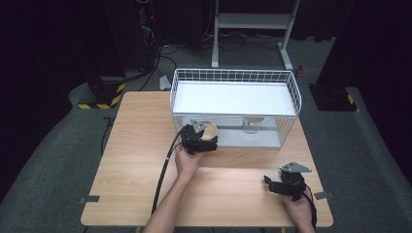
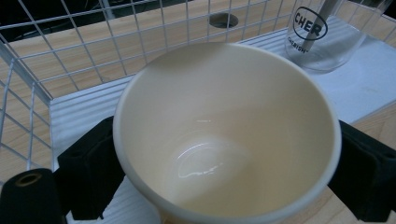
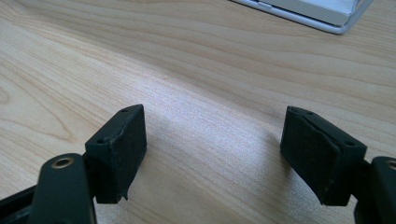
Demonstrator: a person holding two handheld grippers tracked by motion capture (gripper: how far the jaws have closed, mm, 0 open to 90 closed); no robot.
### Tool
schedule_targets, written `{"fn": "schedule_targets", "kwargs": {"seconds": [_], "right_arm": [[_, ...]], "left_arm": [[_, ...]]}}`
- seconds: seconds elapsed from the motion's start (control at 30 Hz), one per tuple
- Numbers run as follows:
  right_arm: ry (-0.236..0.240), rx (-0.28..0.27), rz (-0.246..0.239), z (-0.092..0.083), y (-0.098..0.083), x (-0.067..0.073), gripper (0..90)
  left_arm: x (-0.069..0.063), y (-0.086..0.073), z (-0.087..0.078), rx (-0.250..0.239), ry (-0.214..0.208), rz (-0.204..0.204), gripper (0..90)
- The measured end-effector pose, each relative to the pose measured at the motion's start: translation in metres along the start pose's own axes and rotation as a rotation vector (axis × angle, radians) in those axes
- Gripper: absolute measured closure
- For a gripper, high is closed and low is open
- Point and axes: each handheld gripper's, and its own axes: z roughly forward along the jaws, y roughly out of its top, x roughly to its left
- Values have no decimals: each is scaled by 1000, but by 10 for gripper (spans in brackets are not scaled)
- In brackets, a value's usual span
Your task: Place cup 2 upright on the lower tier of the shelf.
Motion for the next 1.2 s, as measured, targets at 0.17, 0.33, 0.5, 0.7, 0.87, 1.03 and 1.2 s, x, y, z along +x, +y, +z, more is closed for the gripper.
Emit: {"fn": "schedule_targets", "kwargs": {"seconds": [0.17, 0.33, 0.5, 0.7, 0.87, 1.03, 1.2], "right_arm": [[0, 0, 0, 0, 0, 0, 227], [-1, 0, 0, 0, 0, 0, 227], [-1, 0, -1, 0, 0, 0, 227], [-1, 0, -1, 0, 0, 0, 227], [-1, 0, -1, 0, 0, 0, 227], [-1, 0, 0, 0, 0, 0, 227], [-1, 0, 0, 0, 0, 0, 227]], "left_arm": [[0, -1, 4, -10, 0, -5, 96], [3, -1, 7, -21, 8, 4, 96], [3, -1, 9, -26, 4, 4, 95], [2, -3, 11, -13, 17, 42, 88], [2, -4, 14, -13, 20, 55, 85], [3, -5, 17, -21, 32, 72, 79], [4, -5, 19, -29, 36, 76, 78]]}}
